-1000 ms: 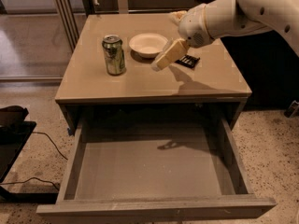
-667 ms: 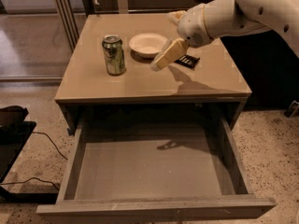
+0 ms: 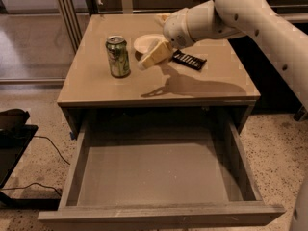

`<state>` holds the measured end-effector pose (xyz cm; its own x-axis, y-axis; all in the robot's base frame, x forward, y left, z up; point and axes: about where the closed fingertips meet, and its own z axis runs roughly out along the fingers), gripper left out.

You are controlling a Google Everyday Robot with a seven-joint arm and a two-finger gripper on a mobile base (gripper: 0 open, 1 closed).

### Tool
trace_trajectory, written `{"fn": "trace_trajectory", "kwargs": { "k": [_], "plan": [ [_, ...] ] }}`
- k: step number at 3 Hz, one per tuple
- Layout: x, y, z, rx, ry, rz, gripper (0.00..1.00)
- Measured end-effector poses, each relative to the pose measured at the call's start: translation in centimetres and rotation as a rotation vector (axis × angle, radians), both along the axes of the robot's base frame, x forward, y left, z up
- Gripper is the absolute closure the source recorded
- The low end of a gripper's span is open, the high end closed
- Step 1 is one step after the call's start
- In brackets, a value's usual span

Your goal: Place green can into top drawer

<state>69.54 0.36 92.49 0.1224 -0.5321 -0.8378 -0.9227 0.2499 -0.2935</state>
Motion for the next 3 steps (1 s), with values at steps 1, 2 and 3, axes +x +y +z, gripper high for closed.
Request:
{"fn": "trace_trajectory", "kwargs": {
  "k": [1,2,3],
  "plan": [
    [1.8,2.3,-0.7,0.043,0.014,0.018,0.00],
    [2.3,4.8,-0.9,0.079,0.054,0.050,0.00],
    [1.2,7.7,-0.6,0.093,0.080,0.118,0.00]
  ]
}}
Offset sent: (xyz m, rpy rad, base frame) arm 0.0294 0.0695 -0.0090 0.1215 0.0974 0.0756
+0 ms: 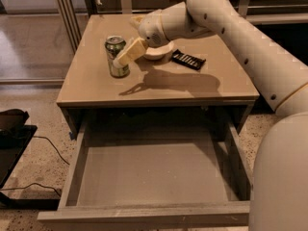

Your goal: Place green can into top drawer

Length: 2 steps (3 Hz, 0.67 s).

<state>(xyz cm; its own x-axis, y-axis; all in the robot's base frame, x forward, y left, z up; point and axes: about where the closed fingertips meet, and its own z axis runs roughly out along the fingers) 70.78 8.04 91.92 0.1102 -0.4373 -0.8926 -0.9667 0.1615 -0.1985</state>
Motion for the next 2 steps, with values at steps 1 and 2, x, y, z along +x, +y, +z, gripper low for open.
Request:
{"fn": "trace_trajectory", "kwargs": {
  "k": [1,2],
  "plan": [
    [-0.84,2.42,-0.88,-0.018,0.027,0.050,0.00],
    [-0.86,2.51,-0.89,-0.018,0.028,0.051,0.00]
  ]
}}
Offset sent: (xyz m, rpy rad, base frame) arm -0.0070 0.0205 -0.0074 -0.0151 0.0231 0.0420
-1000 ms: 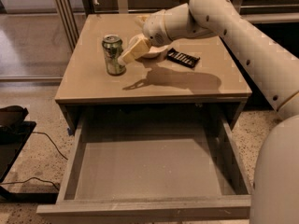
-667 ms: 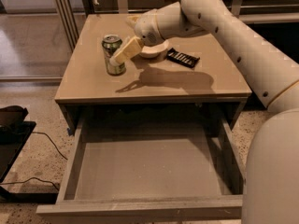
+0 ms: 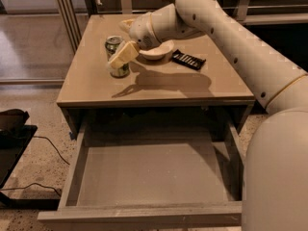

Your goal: Place green can into top drawer

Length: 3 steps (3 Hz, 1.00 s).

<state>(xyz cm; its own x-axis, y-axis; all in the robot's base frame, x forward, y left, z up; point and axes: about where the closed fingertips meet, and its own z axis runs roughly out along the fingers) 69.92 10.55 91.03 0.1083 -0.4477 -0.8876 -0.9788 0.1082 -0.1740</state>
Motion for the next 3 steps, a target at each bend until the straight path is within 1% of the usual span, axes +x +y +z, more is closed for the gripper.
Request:
{"fn": "trace_trajectory", "kwargs": {
  "k": [1,3],
  "plan": [
    [0.00,0.02,-0.01,0.000,0.000,0.000,0.19],
    [-0.01,0.02,-0.01,0.000,0.000,0.000,0.65]
  ]
}}
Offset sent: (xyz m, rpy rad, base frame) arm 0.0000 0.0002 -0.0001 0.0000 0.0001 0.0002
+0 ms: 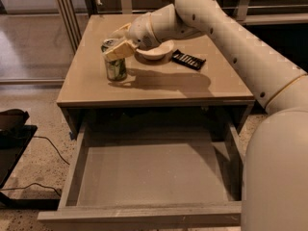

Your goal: Place green can into top drawer

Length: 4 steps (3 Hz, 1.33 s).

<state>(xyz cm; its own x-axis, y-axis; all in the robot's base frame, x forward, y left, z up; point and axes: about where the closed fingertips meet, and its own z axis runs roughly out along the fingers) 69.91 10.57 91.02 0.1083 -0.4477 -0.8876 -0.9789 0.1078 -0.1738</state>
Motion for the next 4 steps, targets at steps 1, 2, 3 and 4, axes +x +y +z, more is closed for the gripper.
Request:
{"fn": "trace_trajectory", "kwargs": {
  "k": [1,2,3,4],
  "plan": [
    [0.0,0.0,0.0,0.000,0.000,0.000,0.88],
    [-0.4,-1.0,-0.1,0.036,0.009,-0.011,1.00],
    [-3.1,-3.3,1.7,0.105,-0.022,-0.036,1.00],
    [-7.7,-6.6,2.8,0.149,-0.050,-0.080,1.00]
  ]
}}
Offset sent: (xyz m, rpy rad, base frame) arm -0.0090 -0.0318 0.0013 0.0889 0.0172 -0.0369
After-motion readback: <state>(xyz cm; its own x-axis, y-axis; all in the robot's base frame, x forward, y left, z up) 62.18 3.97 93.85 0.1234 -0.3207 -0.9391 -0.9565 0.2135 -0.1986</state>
